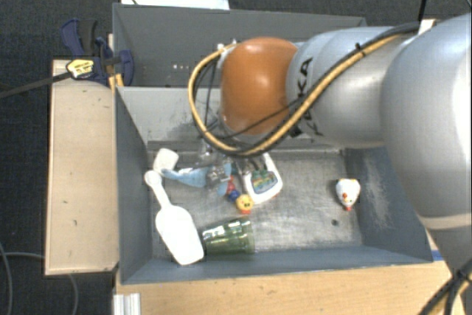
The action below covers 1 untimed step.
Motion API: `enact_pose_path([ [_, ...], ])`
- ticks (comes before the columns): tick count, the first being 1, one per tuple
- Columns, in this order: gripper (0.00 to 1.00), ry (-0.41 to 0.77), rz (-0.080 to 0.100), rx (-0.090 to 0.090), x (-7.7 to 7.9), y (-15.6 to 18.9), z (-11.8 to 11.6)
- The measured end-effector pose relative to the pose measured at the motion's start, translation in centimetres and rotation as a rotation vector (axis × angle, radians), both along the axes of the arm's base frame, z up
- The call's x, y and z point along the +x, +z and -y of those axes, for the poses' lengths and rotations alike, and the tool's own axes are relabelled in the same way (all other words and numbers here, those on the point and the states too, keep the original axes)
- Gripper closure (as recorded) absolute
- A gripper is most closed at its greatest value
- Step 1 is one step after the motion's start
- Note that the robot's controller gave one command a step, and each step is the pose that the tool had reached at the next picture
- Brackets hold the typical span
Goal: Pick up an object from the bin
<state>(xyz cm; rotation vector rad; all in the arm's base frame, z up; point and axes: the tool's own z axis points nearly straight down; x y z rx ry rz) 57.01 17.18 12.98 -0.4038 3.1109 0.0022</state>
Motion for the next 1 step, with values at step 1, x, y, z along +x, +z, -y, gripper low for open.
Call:
enact_pose_path([
  [1,1.00,-0.001,0.001,0.000,0.05,0.72,-0.01],
])
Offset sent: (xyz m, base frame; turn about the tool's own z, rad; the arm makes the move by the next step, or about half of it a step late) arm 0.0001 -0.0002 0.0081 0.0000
